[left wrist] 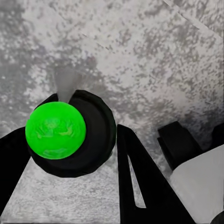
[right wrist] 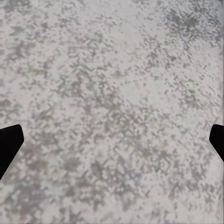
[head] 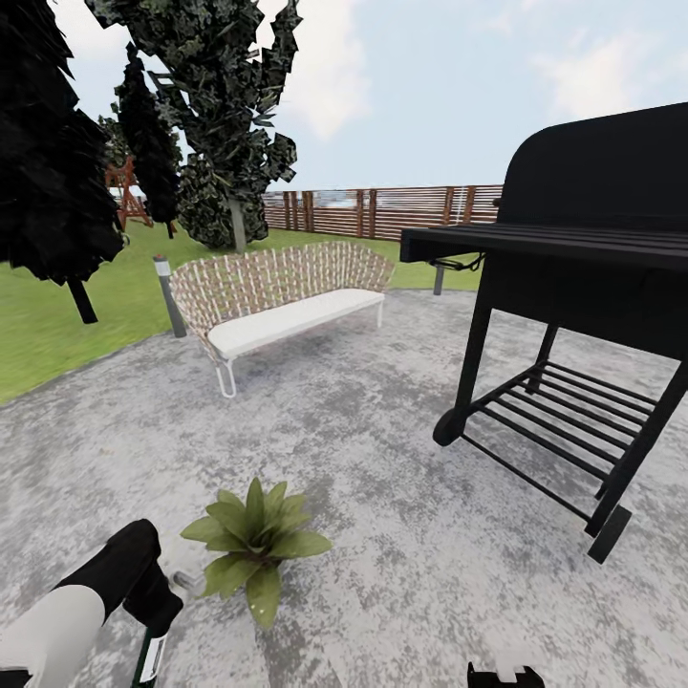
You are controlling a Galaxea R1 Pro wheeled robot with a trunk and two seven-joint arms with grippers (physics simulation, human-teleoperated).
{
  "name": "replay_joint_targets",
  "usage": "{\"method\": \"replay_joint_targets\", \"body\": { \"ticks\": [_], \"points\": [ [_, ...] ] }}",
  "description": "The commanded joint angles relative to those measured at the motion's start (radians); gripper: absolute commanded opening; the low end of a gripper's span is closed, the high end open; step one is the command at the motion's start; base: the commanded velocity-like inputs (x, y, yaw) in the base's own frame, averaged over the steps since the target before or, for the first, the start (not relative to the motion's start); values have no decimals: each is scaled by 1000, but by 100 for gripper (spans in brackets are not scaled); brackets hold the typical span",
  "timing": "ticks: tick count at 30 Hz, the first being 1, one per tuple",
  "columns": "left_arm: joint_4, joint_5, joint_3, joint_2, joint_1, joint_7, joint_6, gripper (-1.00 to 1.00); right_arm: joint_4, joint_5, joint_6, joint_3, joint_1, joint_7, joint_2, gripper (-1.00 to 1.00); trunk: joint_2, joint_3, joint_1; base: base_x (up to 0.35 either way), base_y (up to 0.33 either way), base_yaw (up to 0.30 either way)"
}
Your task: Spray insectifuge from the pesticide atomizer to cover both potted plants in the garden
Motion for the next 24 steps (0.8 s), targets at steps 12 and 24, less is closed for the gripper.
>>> {"method": "replay_joint_targets", "body": {
  "ticks": [12,24],
  "points": [
    [-1,-1,-3,-99,-8,33,16,-100,0,-9,-3,9,0,-3,0,100,0,-1,0,16,-8,0],
    [-1,5,-3,-60,44,80,11,-100,-1,-12,-3,6,0,-4,4,100,0,-4,0,0,0,0]
  ]
}}
